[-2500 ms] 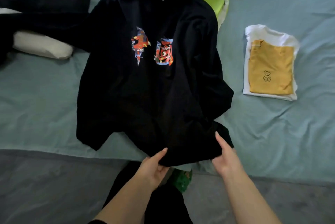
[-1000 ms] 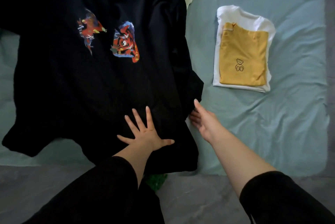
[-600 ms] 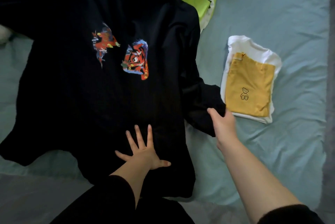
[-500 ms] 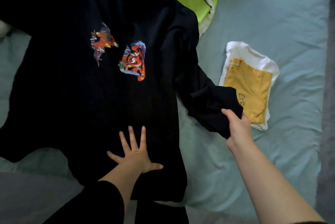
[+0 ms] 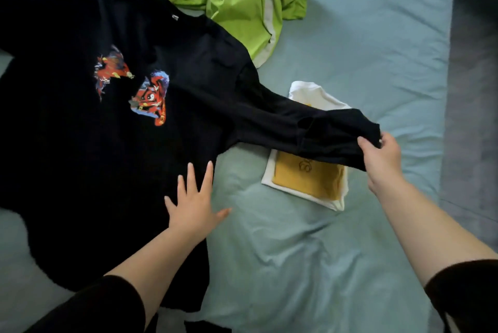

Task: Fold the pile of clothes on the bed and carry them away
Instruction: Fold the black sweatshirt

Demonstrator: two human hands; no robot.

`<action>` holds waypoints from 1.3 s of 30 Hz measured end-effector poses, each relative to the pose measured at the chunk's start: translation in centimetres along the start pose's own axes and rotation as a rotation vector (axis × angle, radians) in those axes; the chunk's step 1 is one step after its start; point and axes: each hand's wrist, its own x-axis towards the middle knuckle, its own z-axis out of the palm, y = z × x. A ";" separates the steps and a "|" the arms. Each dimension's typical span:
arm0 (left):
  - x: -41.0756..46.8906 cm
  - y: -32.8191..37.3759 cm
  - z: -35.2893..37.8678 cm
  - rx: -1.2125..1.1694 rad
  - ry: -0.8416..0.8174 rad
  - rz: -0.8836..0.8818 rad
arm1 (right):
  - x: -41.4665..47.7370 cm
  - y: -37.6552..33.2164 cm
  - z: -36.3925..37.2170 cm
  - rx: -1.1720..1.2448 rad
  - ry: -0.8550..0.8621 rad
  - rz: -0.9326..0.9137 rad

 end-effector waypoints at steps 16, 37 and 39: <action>3.3 1.2 0.3 0.093 -0.147 -0.043 | 3.2 -0.2 9.2 -0.680 -0.145 -0.630; 4.5 0.2 -0.7 0.007 -0.228 0.022 | 3.5 2.2 13.9 -1.249 -0.469 -0.683; 4.6 0.1 -0.9 0.012 -0.224 0.034 | 3.5 1.8 14.6 -1.200 -0.434 -0.453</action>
